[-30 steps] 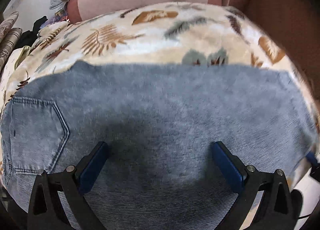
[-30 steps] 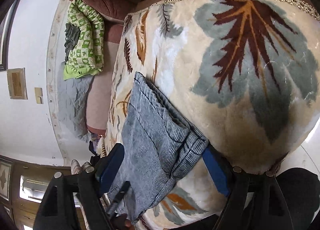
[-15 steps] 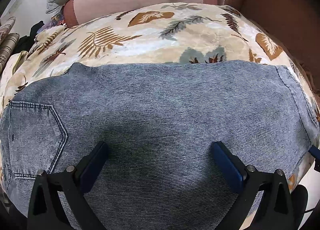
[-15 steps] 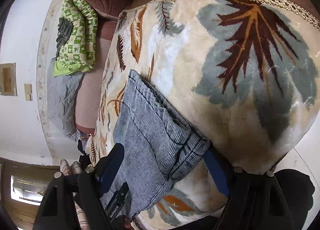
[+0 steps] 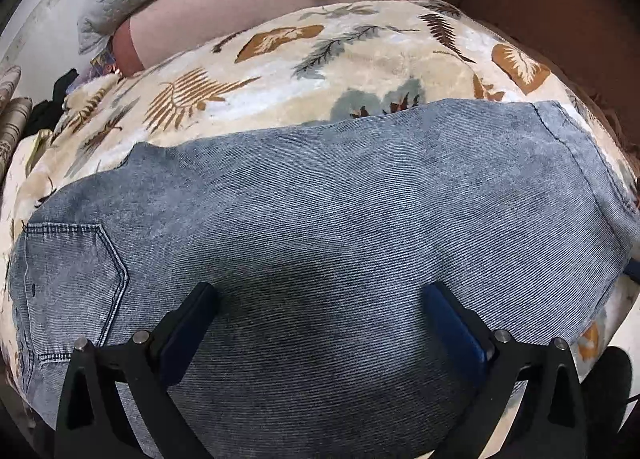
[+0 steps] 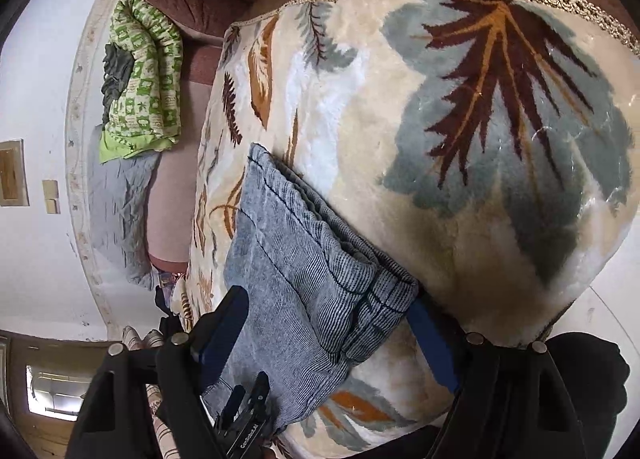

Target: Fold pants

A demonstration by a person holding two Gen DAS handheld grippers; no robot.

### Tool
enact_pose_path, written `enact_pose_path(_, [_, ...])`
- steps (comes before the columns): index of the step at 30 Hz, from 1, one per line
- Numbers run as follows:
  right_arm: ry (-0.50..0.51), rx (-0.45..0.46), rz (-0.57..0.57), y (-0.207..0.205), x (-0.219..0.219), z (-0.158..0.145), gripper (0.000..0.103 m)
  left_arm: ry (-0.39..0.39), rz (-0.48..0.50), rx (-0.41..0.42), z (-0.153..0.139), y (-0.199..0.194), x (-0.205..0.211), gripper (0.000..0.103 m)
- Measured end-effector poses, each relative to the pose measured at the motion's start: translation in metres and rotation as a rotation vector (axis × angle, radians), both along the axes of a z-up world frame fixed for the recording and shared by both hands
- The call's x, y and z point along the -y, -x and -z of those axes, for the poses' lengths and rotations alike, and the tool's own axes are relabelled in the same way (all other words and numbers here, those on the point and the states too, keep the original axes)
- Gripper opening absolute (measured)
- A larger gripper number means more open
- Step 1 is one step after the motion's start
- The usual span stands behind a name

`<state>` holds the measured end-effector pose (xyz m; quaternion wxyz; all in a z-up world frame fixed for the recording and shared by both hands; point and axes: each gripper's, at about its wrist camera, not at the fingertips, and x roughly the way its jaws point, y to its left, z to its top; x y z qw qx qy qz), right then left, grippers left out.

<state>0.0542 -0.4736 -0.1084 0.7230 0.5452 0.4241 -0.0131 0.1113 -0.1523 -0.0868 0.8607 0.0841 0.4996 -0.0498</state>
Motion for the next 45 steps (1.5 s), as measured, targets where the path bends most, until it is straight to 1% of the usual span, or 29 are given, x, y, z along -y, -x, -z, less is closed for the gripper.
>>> enact_pose_path(1, [0.005, -0.002, -0.004, -0.001, 0.000, 0.000, 0.083, 0.000, 0.002, -0.006, -0.002, 0.000, 0.000, 0.103])
enact_pose_path(4, [0.012, -0.002, -0.010, -0.001, -0.001, 0.000, 0.083, -0.008, 0.000, 0.026, -0.010, 0.004, -0.002, 0.103])
enact_pose_path(7, [0.030, -0.015, -0.015, -0.002, -0.001, -0.002, 0.077, -0.005, 0.008, 0.025, -0.012, 0.005, 0.000, 0.103])
enact_pose_path(9, [0.044, -0.025, -0.021, -0.001, 0.000, -0.002, 0.070, -0.038, 0.015, 0.003, -0.005, 0.003, 0.003, 0.103])
enact_pose_path(10, [0.049, -0.030, -0.022, -0.001, 0.000, -0.002, 0.069, -0.046, 0.020, -0.006, 0.000, 0.003, 0.005, 0.103])
enact_pose_path(11, [0.056, -0.035, -0.025, -0.001, 0.000, -0.002, 0.064, -0.034, 0.016, 0.006, 0.001, 0.004, 0.003, 0.103])
enact_pose_path(12, [0.069, -0.044, -0.028, -0.001, 0.001, -0.002, 0.057, -0.024, 0.011, 0.002, 0.001, 0.003, 0.002, 0.103])
enact_pose_path(13, [0.082, -0.051, -0.033, -0.001, 0.001, -0.002, 0.054, -0.022, 0.010, -0.004, 0.000, 0.003, 0.001, 0.103])
enact_pose_path(15, [0.102, -0.062, -0.041, 0.000, 0.002, -0.001, 0.043, -0.030, 0.018, -0.007, 0.000, 0.002, 0.003, 0.103])
enact_pose_path(18, [0.115, -0.065, -0.046, 0.001, 0.002, -0.001, 0.039, -0.029, 0.016, -0.004, 0.000, 0.002, 0.002, 0.103])
enact_pose_path(23, [0.161, -0.061, -0.058, 0.002, -0.001, -0.006, 0.034, -0.018, 0.018, -0.006, 0.001, 0.002, 0.000, 0.103])
enact_pose_path(27, [0.204, -0.044, -0.067, 0.001, -0.005, -0.017, 0.030, -0.012, 0.019, -0.007, 0.002, 0.002, 0.000, 0.103])
enact_pose_path(29, [0.261, -0.017, -0.082, -0.002, -0.012, -0.032, 0.029, -0.008, 0.023, -0.008, 0.003, 0.001, 0.000, 0.103])
enact_pose_path(30, [0.304, 0.014, -0.096, -0.004, -0.019, -0.047, 0.028, -0.006, 0.024, -0.010, 0.004, 0.001, 0.000, 0.103])
enact_pose_path(32, [0.359, 0.067, -0.118, -0.007, -0.031, -0.070, 0.025, -0.003, 0.029, -0.014, 0.005, 0.000, 0.000, 0.103])
enact_pose_path(33, [0.394, 0.108, -0.137, -0.009, -0.040, -0.087, 0.022, -0.003, 0.032, -0.015, 0.005, -0.001, 0.000, 0.103])
enact_pose_path(35, [0.455, 0.181, -0.179, -0.013, -0.063, -0.118, 0.017, -0.001, 0.037, -0.016, 0.005, -0.001, 0.000, 0.103])
enact_pose_path(37, [0.509, 0.262, -0.243, -0.017, -0.094, -0.147, 0.017, 0.014, 0.036, -0.020, 0.005, -0.002, -0.002, 0.103])
enact_pose_path(39, [0.540, 0.326, -0.314, -0.019, -0.125, -0.166, 0.017, 0.033, 0.042, -0.022, 0.004, -0.002, -0.006, 0.103])
enact_pose_path(41, [0.559, 0.374, -0.388, -0.019, -0.157, -0.177, 0.016, 0.072, 0.028, -0.026, 0.000, -0.001, -0.013, 0.103])
enact_pose_path(43, [0.565, 0.410, -0.489, -0.019, -0.194, -0.178, 0.016, 0.121, -0.052, -0.005, -0.010, 0.004, -0.038, 0.102])
enact_pose_path(45, [0.557, 0.441, -0.583, -0.013, -0.225, -0.171, 0.016, 0.186, -0.148, 0.045, -0.025, 0.014, -0.076, 0.102])
